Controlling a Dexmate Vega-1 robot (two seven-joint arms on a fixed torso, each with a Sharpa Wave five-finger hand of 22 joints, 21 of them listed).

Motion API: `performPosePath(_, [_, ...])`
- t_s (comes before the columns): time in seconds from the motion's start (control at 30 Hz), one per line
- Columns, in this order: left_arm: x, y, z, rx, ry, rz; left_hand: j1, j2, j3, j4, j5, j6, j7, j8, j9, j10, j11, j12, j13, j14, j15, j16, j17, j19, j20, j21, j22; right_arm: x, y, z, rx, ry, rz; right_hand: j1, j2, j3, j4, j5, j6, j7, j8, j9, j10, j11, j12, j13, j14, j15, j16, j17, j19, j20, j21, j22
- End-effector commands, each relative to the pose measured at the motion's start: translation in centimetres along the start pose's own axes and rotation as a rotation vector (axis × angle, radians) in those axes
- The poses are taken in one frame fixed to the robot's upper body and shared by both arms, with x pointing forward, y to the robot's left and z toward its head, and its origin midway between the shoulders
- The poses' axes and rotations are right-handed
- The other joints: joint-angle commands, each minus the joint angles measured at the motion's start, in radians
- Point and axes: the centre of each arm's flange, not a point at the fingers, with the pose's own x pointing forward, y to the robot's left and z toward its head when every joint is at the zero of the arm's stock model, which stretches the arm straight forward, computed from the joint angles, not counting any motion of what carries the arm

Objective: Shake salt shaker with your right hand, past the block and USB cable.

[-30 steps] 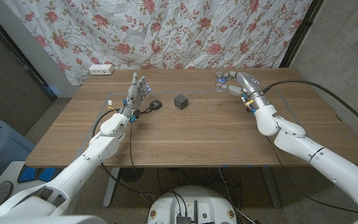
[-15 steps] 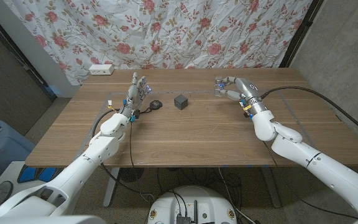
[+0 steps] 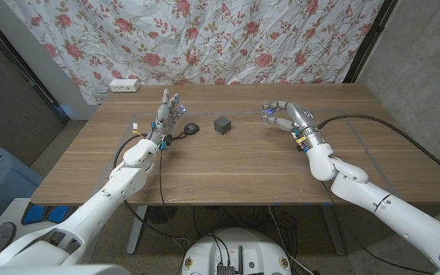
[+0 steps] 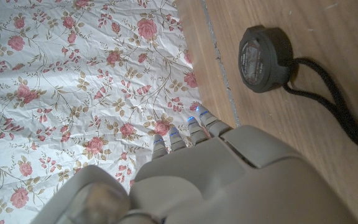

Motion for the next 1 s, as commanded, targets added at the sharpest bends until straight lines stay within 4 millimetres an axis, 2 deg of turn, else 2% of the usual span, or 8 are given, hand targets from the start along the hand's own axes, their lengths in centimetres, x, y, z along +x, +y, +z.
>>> performPosePath(0.03, [0.0, 0.0, 0.0, 0.0, 0.0, 0.0, 0.0, 0.101, -0.002, 0.006, 0.005, 0.004, -0.007, 0.005, 0.006, -0.001, -0.011, 0.004, 0.004, 0.002, -0.105, 0.005, 0.006, 0.005, -0.024, 0.004, 0.005, -1.4, 1.9, 0.2, 0.022, 0.006, 0.009, -0.009, 0.051, 0.008, 0.0, -0.002, 0.066, -0.054, -0.003, 0.001, 0.005, -0.001, -0.001, 0.002, 0.009, -0.148, 0.006, 0.002, 0.009, -0.001, 0.005, 0.005])
performPosePath(0.5, [0.0, 0.0, 0.0, 0.0, 0.0, 0.0, 0.0, 0.101, -0.002, 0.006, 0.005, 0.005, -0.006, 0.005, 0.006, 0.0, -0.01, 0.004, 0.004, 0.002, -0.107, 0.005, 0.006, 0.005, -0.024, 0.004, 0.005, -2.6, 3.8, 0.4, 0.042, 0.032, 0.014, 0.003, 0.05, 0.012, -0.013, -0.002, 0.071, -0.054, -0.01, 0.001, 0.007, -0.001, -0.003, -0.002, 0.011, -0.152, 0.011, 0.005, 0.009, -0.005, 0.005, 0.005])
performPosePath(1.0, [0.0, 0.0, 0.0, 0.0, 0.0, 0.0, 0.0, 0.101, -0.002, 0.006, 0.005, 0.004, -0.008, 0.004, 0.006, 0.0, -0.01, 0.004, 0.004, 0.001, -0.106, 0.005, 0.006, 0.005, -0.024, 0.005, 0.005, -3.2, 6.0, 0.6, 0.066, 0.047, 0.021, 0.0, 0.049, 0.013, -0.014, -0.004, 0.076, -0.054, -0.016, 0.001, 0.009, -0.001, -0.004, -0.004, 0.009, -0.147, 0.009, 0.005, 0.01, -0.006, 0.005, 0.005])
